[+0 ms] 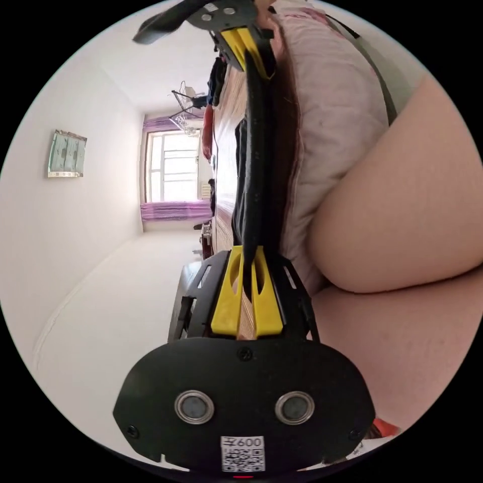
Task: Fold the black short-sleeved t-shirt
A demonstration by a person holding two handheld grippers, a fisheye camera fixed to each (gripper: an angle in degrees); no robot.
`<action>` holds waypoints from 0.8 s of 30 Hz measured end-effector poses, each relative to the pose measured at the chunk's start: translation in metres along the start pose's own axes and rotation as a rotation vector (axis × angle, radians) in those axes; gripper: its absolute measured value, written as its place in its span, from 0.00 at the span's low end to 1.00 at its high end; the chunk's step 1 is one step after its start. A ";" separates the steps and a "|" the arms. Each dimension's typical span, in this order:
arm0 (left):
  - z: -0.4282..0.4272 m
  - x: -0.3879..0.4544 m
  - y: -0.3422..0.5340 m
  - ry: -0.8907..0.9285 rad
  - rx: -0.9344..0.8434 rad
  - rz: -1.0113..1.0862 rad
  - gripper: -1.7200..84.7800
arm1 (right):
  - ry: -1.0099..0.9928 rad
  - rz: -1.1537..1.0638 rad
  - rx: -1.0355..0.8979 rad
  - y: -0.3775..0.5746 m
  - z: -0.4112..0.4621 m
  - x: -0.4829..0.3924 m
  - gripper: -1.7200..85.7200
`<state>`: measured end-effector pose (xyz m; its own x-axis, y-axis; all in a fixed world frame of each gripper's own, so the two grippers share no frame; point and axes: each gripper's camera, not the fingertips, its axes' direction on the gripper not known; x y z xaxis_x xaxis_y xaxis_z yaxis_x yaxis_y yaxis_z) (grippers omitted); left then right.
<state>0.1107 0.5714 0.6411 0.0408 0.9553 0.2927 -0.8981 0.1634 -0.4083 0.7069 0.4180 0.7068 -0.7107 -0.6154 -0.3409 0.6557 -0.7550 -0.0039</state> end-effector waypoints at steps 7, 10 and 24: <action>-0.061 -0.013 0.025 0.143 -0.086 -0.002 0.05 | 0.049 -0.132 0.034 -0.005 -0.079 -0.013 0.01; -0.061 -0.048 0.020 0.038 -0.064 0.100 0.05 | 0.091 -0.267 0.040 -0.033 -0.087 0.020 0.01; -0.100 -0.350 0.020 0.260 -0.073 -0.314 0.03 | 0.107 -0.024 0.203 -0.107 -0.203 0.260 0.01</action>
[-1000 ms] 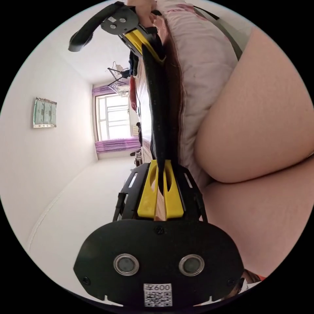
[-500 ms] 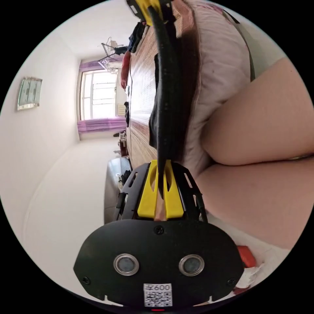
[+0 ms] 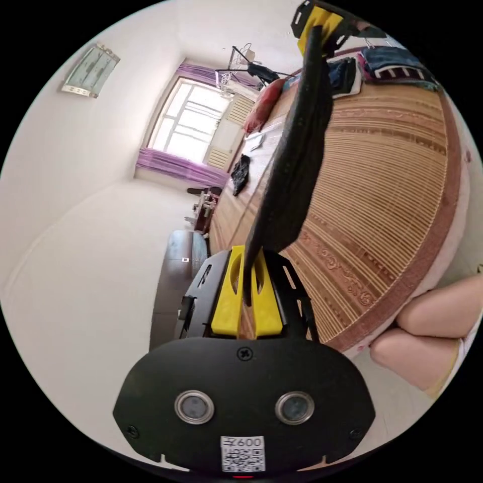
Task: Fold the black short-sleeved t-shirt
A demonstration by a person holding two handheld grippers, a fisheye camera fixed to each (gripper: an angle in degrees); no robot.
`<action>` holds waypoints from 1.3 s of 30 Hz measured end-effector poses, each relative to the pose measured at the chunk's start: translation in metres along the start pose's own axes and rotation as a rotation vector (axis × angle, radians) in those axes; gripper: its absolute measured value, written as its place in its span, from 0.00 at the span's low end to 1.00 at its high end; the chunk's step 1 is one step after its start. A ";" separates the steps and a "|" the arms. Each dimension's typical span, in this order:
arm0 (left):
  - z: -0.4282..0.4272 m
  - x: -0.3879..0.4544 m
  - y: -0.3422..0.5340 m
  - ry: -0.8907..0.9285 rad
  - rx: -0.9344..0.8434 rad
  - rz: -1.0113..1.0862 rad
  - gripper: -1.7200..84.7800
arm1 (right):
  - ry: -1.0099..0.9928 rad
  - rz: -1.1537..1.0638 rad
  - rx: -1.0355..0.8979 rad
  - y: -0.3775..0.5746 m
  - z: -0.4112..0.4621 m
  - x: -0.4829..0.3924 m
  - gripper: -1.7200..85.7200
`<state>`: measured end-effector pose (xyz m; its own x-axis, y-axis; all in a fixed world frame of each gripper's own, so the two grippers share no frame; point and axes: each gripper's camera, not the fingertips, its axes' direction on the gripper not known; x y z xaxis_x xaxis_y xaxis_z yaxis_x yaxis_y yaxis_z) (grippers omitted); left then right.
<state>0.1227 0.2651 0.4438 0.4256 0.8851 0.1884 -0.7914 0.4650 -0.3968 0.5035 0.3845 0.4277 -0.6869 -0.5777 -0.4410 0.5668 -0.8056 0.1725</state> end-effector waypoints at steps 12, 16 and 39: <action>-0.081 0.044 0.044 0.236 -0.026 0.120 0.03 | -0.203 -0.136 -0.121 0.007 -0.060 -0.050 0.01; -0.120 0.043 0.061 0.165 -0.009 0.113 0.03 | -0.129 -0.104 -0.130 -0.016 -0.089 -0.051 0.01; -0.340 -0.024 0.229 0.268 0.089 -0.028 0.03 | -0.157 -0.093 -0.161 -0.171 -0.287 -0.077 0.01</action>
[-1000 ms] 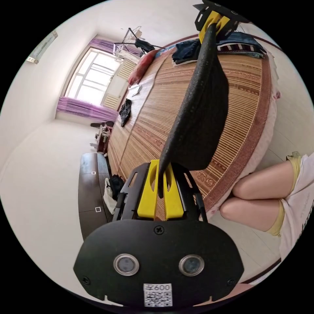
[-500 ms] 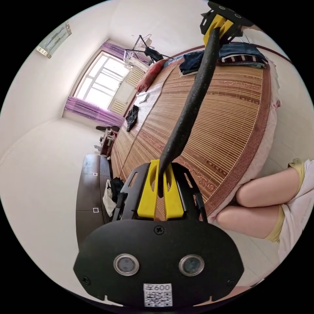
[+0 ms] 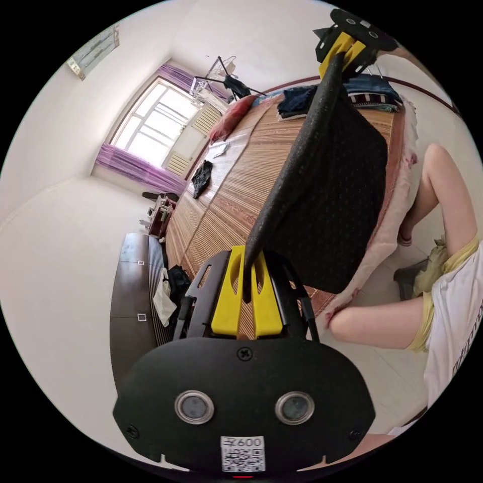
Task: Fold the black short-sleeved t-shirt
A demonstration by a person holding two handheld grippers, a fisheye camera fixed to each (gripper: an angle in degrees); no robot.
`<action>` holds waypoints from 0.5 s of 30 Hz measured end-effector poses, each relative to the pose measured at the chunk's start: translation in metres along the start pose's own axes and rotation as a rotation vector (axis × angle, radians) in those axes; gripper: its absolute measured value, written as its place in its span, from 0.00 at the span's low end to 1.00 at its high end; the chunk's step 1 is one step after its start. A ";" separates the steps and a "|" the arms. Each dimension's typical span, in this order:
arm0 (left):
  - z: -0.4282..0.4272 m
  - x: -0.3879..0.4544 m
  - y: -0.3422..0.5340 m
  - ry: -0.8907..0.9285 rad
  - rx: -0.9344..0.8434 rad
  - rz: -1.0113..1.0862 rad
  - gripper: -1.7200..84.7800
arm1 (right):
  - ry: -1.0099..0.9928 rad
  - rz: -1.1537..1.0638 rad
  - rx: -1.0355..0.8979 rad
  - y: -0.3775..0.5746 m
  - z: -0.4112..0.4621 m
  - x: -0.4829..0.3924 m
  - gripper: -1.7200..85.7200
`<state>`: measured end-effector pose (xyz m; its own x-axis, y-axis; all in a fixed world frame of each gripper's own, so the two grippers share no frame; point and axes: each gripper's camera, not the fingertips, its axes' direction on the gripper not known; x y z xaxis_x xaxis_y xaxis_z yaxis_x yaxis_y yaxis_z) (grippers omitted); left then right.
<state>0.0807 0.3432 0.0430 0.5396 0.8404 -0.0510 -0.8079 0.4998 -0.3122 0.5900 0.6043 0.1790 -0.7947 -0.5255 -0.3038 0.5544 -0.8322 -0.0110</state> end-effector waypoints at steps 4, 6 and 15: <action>-0.045 0.012 -0.011 0.047 -0.007 -0.003 0.03 | -0.033 -0.046 0.014 0.006 -0.023 0.018 0.01; -0.059 0.025 -0.025 0.045 -0.036 0.033 0.03 | -0.063 -0.090 0.010 0.013 -0.028 0.024 0.01; -0.092 0.056 -0.141 0.230 -0.195 0.207 0.03 | -0.348 -0.198 -0.105 0.056 -0.020 0.059 0.01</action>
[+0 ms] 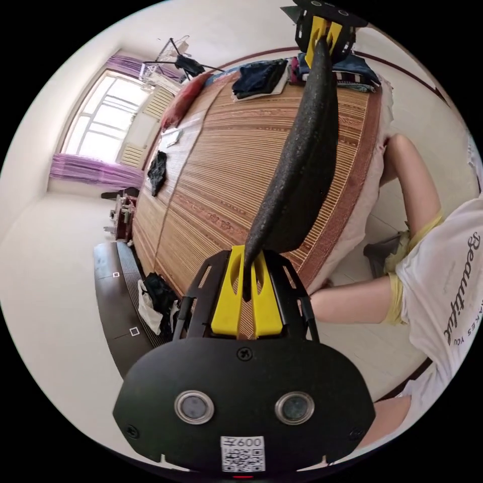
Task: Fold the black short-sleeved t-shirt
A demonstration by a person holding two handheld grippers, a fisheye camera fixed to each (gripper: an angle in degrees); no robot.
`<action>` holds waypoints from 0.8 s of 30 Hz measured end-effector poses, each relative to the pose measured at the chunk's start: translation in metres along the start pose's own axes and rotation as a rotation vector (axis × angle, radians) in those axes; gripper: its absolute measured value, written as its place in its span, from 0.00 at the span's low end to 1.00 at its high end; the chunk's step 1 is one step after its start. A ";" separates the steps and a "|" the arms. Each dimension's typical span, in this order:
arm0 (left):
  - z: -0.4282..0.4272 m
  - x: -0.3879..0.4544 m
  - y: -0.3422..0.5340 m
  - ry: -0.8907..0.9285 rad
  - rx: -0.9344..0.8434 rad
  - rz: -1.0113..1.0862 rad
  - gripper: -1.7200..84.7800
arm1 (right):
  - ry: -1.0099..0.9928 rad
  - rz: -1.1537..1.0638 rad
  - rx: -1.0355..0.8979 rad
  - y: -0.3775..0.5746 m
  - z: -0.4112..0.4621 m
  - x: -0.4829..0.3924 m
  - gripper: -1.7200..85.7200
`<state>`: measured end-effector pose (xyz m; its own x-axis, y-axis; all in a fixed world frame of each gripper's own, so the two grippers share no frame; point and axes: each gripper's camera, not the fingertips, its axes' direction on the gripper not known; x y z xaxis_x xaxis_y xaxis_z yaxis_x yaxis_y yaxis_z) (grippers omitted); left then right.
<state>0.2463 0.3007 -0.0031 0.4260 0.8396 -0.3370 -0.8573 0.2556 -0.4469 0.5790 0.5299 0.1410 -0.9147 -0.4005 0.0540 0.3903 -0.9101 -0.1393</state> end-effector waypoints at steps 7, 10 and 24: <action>-0.060 -0.012 -0.035 -0.020 0.102 -0.034 0.03 | -0.058 0.189 0.100 0.046 -0.042 0.024 0.01; -0.078 -0.012 -0.039 0.023 0.121 -0.009 0.03 | -0.042 0.193 0.112 0.056 -0.064 0.014 0.01; -0.162 0.009 -0.081 0.227 0.131 0.089 0.03 | -0.149 0.170 0.009 0.065 -0.128 -0.017 0.01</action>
<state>0.3669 0.2101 -0.1046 0.3882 0.7366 -0.5538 -0.9182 0.2573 -0.3013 0.6066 0.4917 0.0041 -0.8101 -0.5591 0.1764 0.5391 -0.8287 -0.1503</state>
